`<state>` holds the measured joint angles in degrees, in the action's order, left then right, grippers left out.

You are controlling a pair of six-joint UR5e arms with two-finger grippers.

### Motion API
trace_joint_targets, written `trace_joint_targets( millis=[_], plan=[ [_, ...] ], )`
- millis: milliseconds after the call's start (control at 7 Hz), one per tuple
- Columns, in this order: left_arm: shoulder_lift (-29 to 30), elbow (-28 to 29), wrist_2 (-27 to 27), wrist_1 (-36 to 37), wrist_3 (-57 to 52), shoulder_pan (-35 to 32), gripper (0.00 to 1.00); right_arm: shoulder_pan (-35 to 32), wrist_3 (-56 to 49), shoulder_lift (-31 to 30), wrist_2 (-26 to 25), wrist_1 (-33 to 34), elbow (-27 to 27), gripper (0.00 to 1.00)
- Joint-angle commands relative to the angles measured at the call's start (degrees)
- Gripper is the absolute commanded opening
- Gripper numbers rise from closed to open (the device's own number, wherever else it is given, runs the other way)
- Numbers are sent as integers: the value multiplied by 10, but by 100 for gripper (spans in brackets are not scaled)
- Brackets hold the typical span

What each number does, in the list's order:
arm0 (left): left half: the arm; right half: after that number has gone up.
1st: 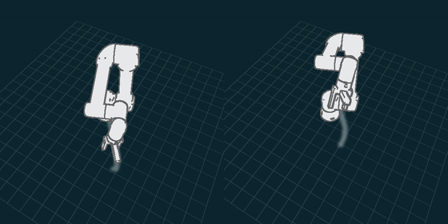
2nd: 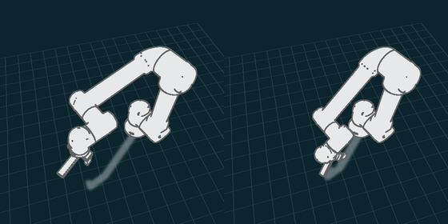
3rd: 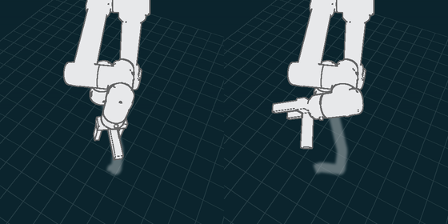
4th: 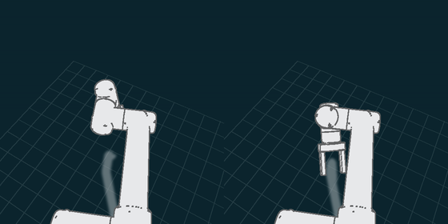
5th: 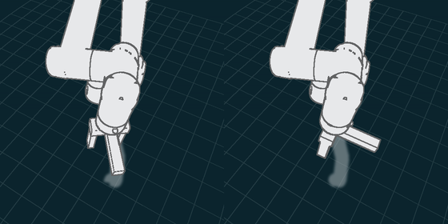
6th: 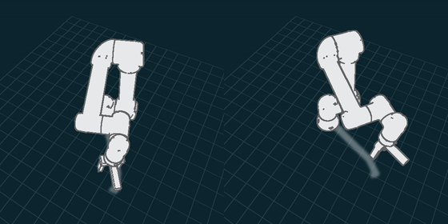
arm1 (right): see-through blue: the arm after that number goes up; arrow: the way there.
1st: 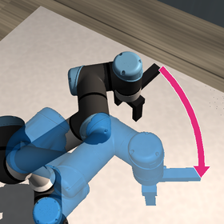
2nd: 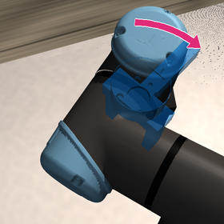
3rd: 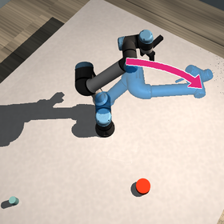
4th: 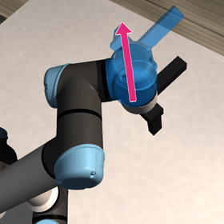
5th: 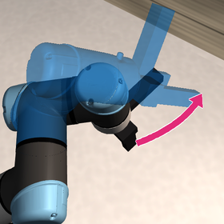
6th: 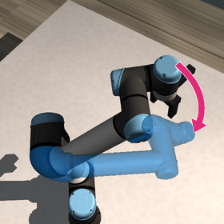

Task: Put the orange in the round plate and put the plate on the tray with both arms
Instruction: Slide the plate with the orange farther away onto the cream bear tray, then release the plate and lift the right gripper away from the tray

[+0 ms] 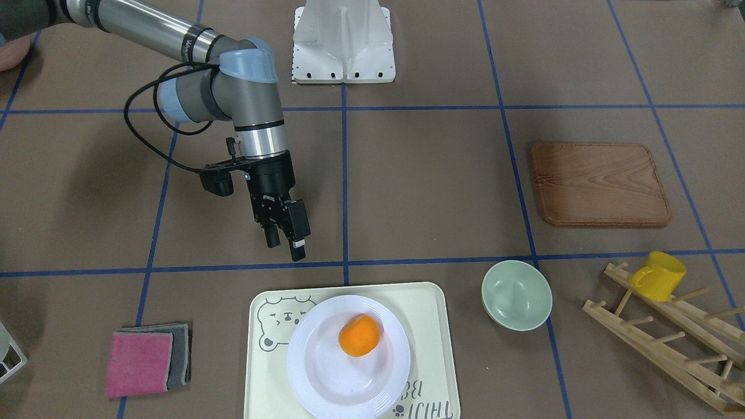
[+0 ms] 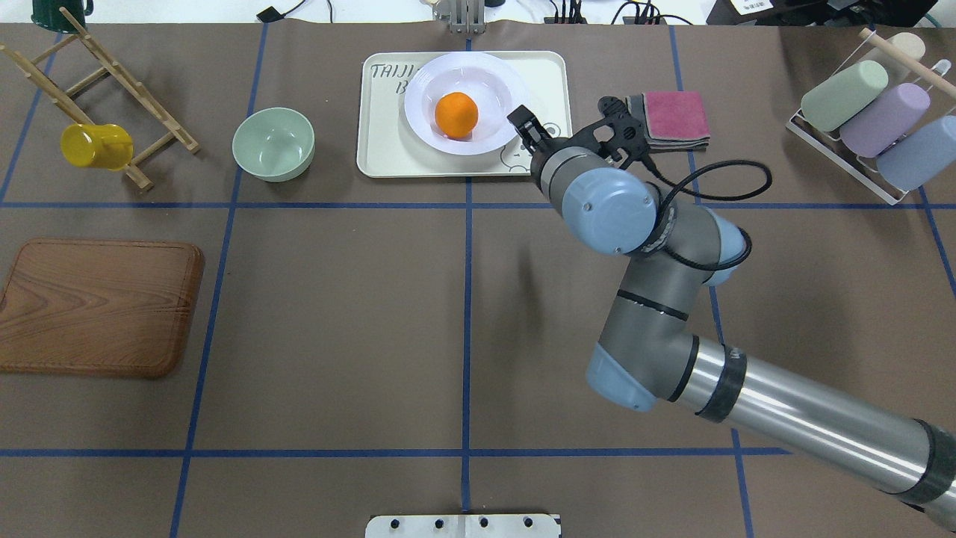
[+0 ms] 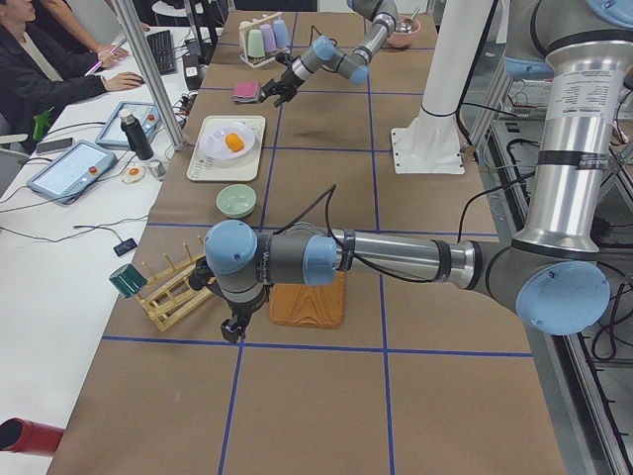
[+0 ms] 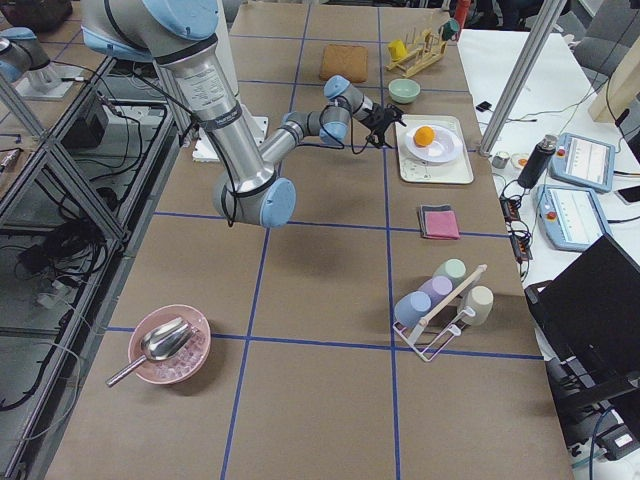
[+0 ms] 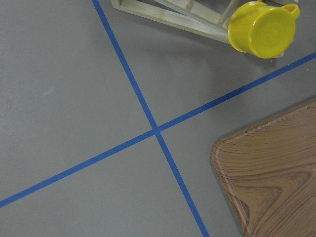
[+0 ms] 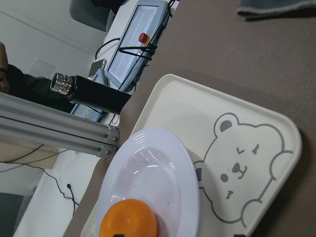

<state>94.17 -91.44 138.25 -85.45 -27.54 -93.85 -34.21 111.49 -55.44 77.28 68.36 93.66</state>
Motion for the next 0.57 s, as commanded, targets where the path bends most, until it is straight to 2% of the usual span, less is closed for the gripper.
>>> trace_joint_targets(
  millis=[0, 143, 286, 429],
  plan=[
    [-17, -10, -10, -3, 44, 1, 98, -108, -241, -24, 198, 186, 84, 100],
    [-42, -25, -25, -13, 54, 1, 98, -167, -353, -56, 275, 187, 84, 100],
    [-60, -47, -66, -31, 58, 2, 98, -233, -492, -98, 352, 186, 85, 100],
    [-61, -57, -68, -15, 59, 2, 98, -294, -618, -140, 411, 186, 85, 100]
  ],
)
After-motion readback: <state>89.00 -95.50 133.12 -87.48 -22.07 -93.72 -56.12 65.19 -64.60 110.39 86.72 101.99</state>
